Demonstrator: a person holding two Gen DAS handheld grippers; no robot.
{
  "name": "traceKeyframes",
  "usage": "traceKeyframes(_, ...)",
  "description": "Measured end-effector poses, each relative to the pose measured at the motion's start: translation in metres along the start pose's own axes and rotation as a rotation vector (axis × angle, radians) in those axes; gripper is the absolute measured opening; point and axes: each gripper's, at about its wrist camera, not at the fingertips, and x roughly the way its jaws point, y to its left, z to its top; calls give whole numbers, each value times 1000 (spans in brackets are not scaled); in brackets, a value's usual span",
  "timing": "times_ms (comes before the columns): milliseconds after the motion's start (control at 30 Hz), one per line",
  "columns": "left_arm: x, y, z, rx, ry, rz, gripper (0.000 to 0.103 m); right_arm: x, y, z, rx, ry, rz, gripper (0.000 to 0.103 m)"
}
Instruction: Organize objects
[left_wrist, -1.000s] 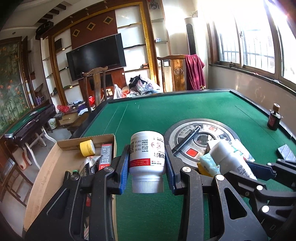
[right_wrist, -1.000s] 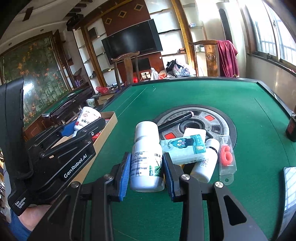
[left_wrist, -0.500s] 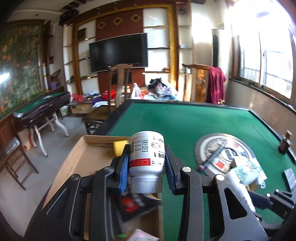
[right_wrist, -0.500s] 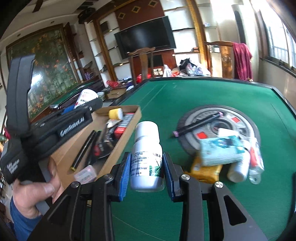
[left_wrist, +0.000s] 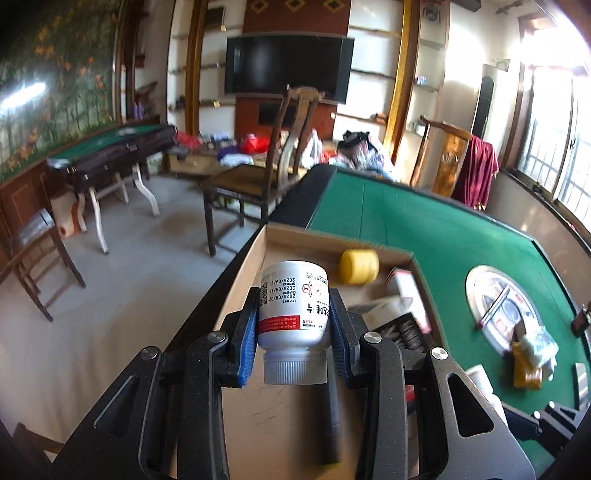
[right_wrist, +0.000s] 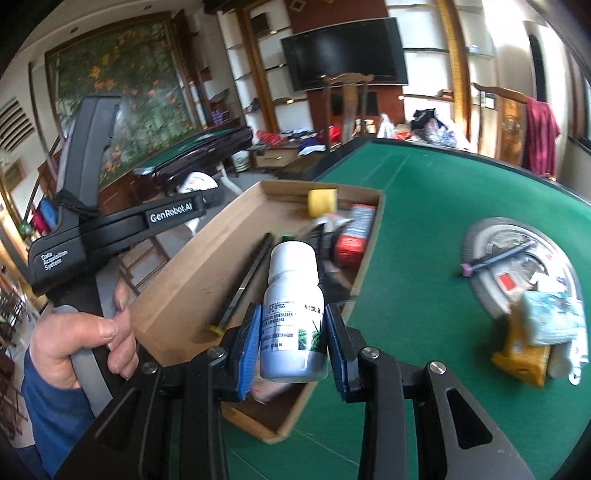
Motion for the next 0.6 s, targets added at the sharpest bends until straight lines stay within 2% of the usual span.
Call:
traceKeyframes(67,7,10,-3,-16,40,-29,34,11,11,3,-16,20,9,34)
traceKeyframes(333,29,11,-13,15,142,-4,34,48,33,6,-36,77,-4,34)
traceKeyframes(600,39,12,-17,22,176,22,34,65,38,0,-42,118,-20,34)
